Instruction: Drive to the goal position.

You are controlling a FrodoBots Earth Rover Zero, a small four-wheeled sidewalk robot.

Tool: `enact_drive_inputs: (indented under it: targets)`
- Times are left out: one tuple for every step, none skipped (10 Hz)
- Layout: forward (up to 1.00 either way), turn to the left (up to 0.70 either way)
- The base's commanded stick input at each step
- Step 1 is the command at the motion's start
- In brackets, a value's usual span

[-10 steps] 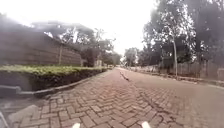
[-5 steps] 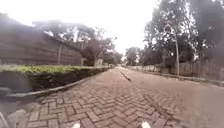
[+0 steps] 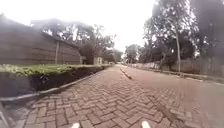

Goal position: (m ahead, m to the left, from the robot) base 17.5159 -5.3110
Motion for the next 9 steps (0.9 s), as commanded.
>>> enact_drive_inputs:
  targets:
    - [0.50,0.13]
    - [0.50,0.14]
    - [0.50,0.05]
    - [0.50,0.02]
    - [0.50,0.05]
    - [0.50,0.11]
    - [0.50,0.16]
    - [0.50,0.20]
    - [0.50,0.23]
